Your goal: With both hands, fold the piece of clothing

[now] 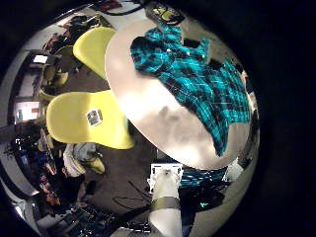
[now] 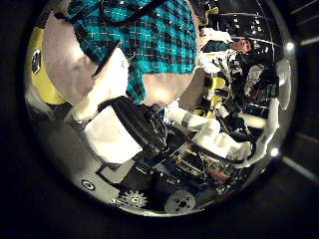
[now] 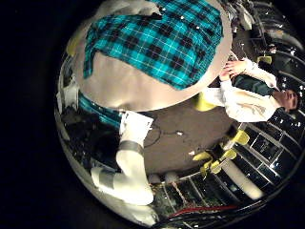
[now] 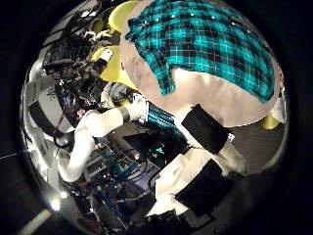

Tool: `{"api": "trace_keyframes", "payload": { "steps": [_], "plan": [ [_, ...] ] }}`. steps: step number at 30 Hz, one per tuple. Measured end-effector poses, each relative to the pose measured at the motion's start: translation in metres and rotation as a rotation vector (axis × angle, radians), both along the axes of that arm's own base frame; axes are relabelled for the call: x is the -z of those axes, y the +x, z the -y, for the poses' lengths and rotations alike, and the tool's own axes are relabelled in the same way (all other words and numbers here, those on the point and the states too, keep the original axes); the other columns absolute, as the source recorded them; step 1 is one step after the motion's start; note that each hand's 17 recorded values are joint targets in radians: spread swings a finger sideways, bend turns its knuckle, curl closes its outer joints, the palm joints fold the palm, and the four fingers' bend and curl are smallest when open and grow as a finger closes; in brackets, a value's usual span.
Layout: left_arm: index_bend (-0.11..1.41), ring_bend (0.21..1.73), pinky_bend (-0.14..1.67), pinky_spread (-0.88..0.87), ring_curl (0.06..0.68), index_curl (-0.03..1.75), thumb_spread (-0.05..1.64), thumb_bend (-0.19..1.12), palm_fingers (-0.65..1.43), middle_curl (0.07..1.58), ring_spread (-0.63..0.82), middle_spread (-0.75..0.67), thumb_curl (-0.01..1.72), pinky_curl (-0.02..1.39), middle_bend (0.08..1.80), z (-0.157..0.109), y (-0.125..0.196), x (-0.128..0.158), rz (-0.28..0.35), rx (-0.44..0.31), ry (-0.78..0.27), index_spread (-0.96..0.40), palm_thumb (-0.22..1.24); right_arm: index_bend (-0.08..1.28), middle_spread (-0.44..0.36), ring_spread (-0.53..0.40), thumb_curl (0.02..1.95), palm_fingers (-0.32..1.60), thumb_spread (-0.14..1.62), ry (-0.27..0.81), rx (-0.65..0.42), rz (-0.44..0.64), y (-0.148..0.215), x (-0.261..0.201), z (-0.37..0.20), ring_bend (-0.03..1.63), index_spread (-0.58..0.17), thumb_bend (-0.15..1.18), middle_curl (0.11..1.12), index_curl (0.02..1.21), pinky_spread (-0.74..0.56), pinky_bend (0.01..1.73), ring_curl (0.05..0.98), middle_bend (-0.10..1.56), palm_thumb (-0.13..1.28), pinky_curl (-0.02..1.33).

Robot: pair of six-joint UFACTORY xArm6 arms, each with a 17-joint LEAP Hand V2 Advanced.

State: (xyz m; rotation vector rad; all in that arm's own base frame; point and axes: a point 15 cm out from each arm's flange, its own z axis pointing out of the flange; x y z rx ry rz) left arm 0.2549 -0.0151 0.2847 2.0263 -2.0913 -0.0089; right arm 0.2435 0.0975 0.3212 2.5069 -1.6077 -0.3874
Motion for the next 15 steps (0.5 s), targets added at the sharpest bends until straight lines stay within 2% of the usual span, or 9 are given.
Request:
{"api": "trace_keyframes", "payload": {
  "steps": [10,15],
  "plan": [
    [0.20,0.70,0.43,-0.21,0.210,0.61,1.24,-0.01,0.56,0.58,-0.17,-0.23,0.36,0.39,0.27,0.005,0.000,0.004,-0.009,0.018,0.002,-0.31,0.55,0.17,-0.018,0.108,0.30,0.32,1.39,0.004,0.012,0.011,0.001,-0.004,0.004,0.71,-0.322,-0.01,0.37,0.31,0.41,0.63,0.199,0.34,0.66,0.17],
    [0.18,0.70,0.44,-0.19,0.215,0.61,1.23,-0.03,0.49,0.58,-0.16,-0.21,0.35,0.40,0.23,0.022,-0.003,0.019,-0.044,0.103,0.029,-0.29,0.51,0.17,-0.019,0.109,0.30,0.32,1.39,0.002,0.056,0.003,0.006,-0.002,0.015,0.71,-0.324,-0.01,0.37,0.31,0.40,0.63,0.197,0.34,0.66,0.16]
  ]
}}
